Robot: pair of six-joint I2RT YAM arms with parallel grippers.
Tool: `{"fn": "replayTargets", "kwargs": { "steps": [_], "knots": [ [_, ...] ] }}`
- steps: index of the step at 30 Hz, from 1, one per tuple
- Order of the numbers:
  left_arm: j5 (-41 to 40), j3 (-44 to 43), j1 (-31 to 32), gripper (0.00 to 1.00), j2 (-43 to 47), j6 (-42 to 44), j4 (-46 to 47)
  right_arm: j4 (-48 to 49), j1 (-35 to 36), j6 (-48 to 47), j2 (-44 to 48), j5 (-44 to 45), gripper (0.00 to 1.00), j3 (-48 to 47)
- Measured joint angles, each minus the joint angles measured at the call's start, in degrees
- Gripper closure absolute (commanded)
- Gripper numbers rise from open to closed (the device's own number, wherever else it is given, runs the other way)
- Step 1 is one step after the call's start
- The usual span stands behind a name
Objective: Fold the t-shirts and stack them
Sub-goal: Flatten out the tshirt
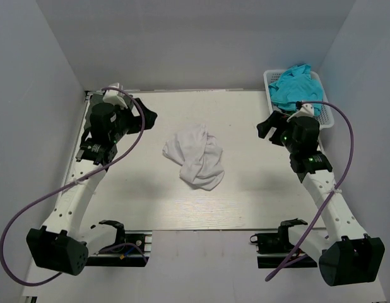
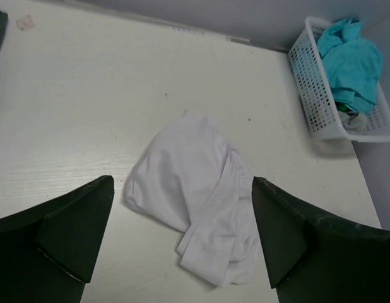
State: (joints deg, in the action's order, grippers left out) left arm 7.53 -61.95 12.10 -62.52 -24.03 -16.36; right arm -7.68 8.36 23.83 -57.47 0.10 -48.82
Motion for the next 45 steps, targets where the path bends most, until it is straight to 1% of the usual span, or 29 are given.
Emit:
{"fn": "replayTargets", "kwargs": {
  "steps": [4, 9, 11, 13, 17, 20, 24, 26, 30, 31, 34, 36, 37, 38, 39, 40, 41, 42, 43, 44, 45],
  "knots": [
    [0.9, 0.7, 0.0, 0.00, -2.0, -1.4, -2.1, -2.3, 0.0, -2.0, -1.0, -1.9, 0.10, -1.7],
    [1.4, 0.7, 0.0, 0.00, -4.7, -3.2, -3.8, -5.5, 1.6, -6.8, -6.3, -5.3, 0.10, -4.7],
    [1.7, 0.7, 0.0, 0.00, -6.7, -3.7, -4.5, -7.7, 4.4, -8.9, -9.7, -5.6, 0.10, -6.3],
    [2.3, 1.2, 0.0, 0.00, -9.0, -4.5, -4.5, -8.7, 8.6, -10.6, -12.9, -5.5, 0.10, -7.0],
    [3.2, 4.3, 0.2, 0.00, -13.3, -5.7, -4.1, -10.5, 17.5, -12.3, -17.8, -4.8, 0.10, -6.5],
    [4.3, 6.3, 0.4, 0.00, -17.3, -6.1, -4.0, -10.4, 22.5, -12.2, -20.8, -4.8, 0.10, -5.4],
    [7.3, 7.1, 0.5, 0.08, -23.2, -6.5, -1.8, -9.7, 26.6, -10.2, -22.8, -3.7, 0.10, -2.4],
    [9.3, 7.5, 0.5, 0.10, -25.7, -6.9, 0.2, -8.9, 27.3, -9.0, -23.0, -2.4, 0.10, -0.9],
    [11.8, 7.6, 0.5, 0.17, -30.9, -7.1, 3.8, -7.1, 27.9, -7.5, -24.9, 0.0, 0.10, -0.2],
    [12.2, 7.6, 0.5, 0.23, -32.3, -7.1, 4.5, -6.6, 28.1, -7.2, -25.9, 0.7, 0.10, -0.2],
    [12.8, 7.5, 0.7, 0.26, -36.3, -7.3, 5.6, -5.6, 28.6, -6.7, -29.4, 1.8, 0.10, -0.7],
    [13.7, 7.2, 0.8, 0.36, -38.1, -7.6, 6.5, -5.0, 29.0, -6.4, -32.3, 2.4, 0.11, -1.6],
    [13.6, 6.9, 1.0, 0.42, -38.4, -7.7, 7.0, -4.4, 29.2, -6.3, -33.7, 2.6, 0.15, -1.9],
    [13.9, 6.6, 1.1, 0.56, -39.0, -7.7, 7.7, -3.9, 29.2, -6.2, -34.9, 2.8, 0.18, -2.3],
    [14.0, 6.4, 1.3, 0.64, -39.6, -7.8, 8.1, -3.7, 29.3, -6.1, -36.0, 2.8, 0.23, -2.5],
    [14.4, 6.2, 1.5, 0.75, -40.3, -7.6, 8.6, -3.1, 29.3, -6.3, -36.9, 2.9, 0.41, -2.8],
    [14.8, 5.9, 1.8, 0.99, -41.2, -7.4, 9.0, -2.7, 29.4, -6.2, -37.2, 3.0, 0.48, -3.0],
    [15.0, 5.6, 2.0, 1.00, -42.0, -7.7, 9.2, -2.1, 29.5, -5.9, -37.5, 2.8, 0.58, -3.3],
    [15.5, 5.2, 2.3, 1.00, -42.7, -7.4, 9.3, -1.5, 29.6, -5.6, -37.7, 2.9, 0.60, -3.3],
    [16.0, 4.7, 2.4, 1.00, -43.2, -7.0, 9.1, -1.1, 29.6, -5.1, -37.9, 2.9, 0.95, -3.3],
    [16.2, 4.2, 2.6, 1.00, -43.4, -6.8, 9.0, -0.9, 29.7, -5.0, -38.0, 3.0, 1.00, -3.3]
  ]
}}
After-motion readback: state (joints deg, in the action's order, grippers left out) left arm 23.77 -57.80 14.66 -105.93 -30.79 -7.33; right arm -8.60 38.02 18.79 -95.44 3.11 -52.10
